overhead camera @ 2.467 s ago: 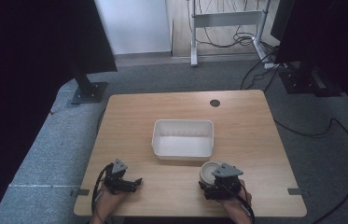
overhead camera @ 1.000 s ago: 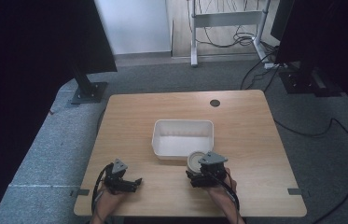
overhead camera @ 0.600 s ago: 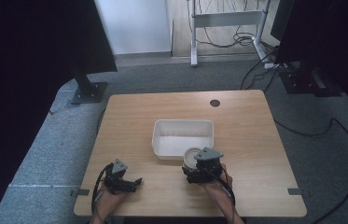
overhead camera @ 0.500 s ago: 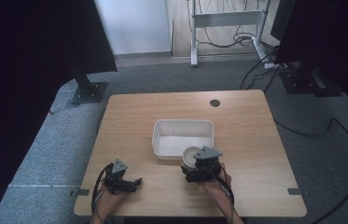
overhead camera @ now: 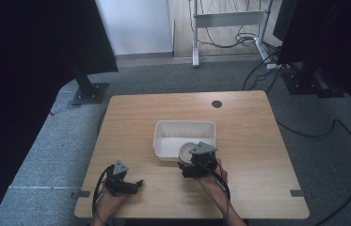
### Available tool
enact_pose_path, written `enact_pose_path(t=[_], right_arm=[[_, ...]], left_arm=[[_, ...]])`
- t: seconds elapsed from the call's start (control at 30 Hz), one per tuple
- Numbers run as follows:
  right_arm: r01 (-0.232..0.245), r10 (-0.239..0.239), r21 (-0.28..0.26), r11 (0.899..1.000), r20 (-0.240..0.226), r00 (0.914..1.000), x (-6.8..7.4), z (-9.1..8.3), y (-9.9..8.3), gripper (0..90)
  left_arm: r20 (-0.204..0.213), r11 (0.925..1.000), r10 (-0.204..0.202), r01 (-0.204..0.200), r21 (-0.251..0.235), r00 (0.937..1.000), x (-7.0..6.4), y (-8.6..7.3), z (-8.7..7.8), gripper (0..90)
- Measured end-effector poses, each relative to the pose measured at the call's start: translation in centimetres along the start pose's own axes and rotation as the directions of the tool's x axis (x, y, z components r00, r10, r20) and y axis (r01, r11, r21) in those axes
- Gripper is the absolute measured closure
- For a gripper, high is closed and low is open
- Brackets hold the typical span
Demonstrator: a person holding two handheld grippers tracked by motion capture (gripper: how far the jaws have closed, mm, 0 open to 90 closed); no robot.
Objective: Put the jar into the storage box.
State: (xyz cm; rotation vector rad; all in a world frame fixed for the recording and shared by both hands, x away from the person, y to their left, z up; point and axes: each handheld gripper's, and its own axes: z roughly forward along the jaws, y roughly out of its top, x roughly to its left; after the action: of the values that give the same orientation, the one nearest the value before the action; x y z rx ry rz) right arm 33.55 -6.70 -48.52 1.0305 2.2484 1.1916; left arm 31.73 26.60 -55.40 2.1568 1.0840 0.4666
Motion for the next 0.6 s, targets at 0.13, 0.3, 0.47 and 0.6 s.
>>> enact_pose_path(t=[0.13, 0.3, 0.47, 0.6], right_arm=[[-0.001, 0.001, 0.002, 1.000, 0.011, 0.9999, -0.1, 0.5, 0.3, 9.3], [0.002, -0.002, 0.007, 1.000, 0.026, 0.9997, -0.3, 1.2, 0.5, 9.3], [-0.001, 0.001, 0.004, 1.000, 0.035, 0.9994, -0.5, 1.7, 0.8, 9.4], [-0.004, 0.004, 0.007, 1.000, 0.044, 0.9990, -0.7, 2.0, 1.0, 9.3]], left_arm=[[0.000, 1.0000, 0.000, 0.000, 0.000, 1.0000, 0.0, 0.0, 0.0, 0.0], [0.000, 1.0000, 0.000, 0.000, 0.000, 1.0000, 0.0, 0.0, 0.0, 0.0], [0.000, 1.0000, 0.001, -0.001, 0.001, 1.0000, 0.0, 0.0, 0.0, 0.0], [0.000, 1.0000, -0.002, 0.002, -0.001, 1.0000, 0.0, 0.0, 0.0, 0.0]])
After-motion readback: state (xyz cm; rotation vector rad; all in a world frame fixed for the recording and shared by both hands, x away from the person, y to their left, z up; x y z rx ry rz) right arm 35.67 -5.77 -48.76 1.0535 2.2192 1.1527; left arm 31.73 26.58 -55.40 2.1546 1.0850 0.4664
